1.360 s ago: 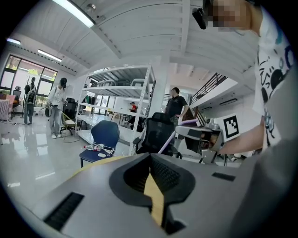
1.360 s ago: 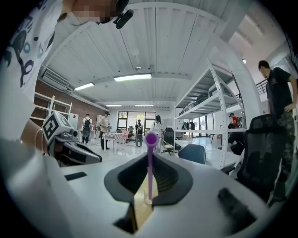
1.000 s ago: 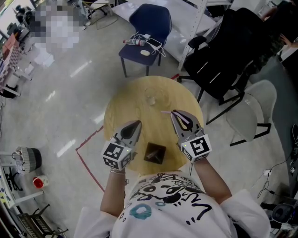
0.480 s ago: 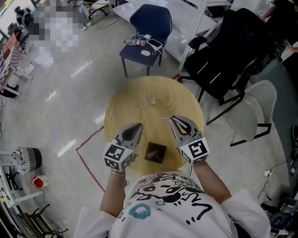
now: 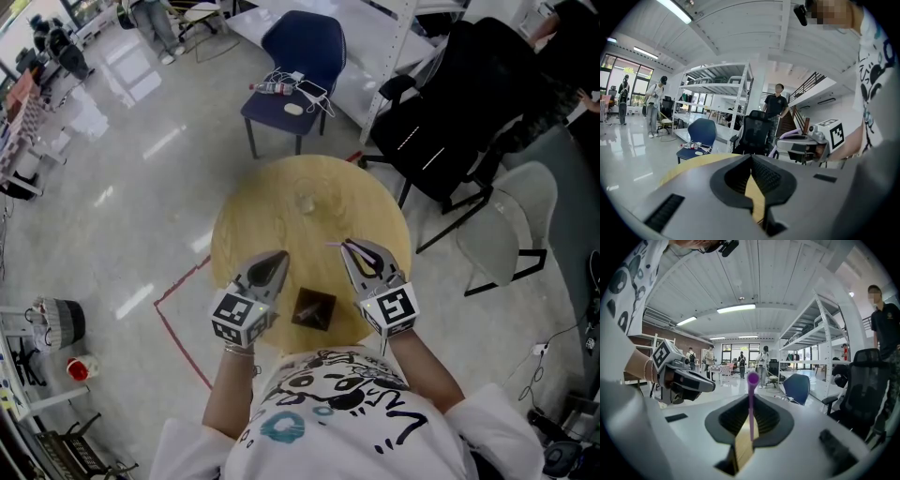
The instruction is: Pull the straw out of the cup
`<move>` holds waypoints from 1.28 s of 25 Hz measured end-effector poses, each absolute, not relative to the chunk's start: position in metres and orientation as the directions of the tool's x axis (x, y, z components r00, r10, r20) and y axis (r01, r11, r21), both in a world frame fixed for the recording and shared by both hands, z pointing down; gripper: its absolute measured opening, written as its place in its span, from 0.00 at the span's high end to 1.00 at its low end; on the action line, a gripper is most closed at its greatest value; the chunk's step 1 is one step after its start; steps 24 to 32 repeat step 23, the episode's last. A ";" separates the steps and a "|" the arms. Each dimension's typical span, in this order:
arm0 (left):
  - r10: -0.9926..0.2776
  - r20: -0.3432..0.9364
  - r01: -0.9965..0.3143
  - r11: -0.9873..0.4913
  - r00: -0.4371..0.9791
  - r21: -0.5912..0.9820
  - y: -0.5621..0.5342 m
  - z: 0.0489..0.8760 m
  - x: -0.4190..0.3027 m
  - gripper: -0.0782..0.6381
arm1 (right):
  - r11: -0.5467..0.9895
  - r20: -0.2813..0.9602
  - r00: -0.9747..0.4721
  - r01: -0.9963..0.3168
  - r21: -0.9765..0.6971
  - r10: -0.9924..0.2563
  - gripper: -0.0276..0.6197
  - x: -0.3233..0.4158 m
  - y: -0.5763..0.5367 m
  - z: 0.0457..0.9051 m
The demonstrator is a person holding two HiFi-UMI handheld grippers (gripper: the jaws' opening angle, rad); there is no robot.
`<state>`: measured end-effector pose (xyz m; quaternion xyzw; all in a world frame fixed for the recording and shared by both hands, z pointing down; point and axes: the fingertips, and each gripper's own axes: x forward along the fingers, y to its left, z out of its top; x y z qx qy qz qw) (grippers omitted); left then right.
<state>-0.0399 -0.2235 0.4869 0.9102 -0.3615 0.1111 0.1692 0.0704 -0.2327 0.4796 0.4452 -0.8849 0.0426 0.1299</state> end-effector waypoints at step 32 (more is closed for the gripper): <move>-0.615 0.320 -0.688 -0.690 0.721 0.223 -0.212 0.488 -0.037 0.87 | 0.589 0.259 -0.564 -0.808 0.025 -0.784 0.89 0.076 -0.224 0.479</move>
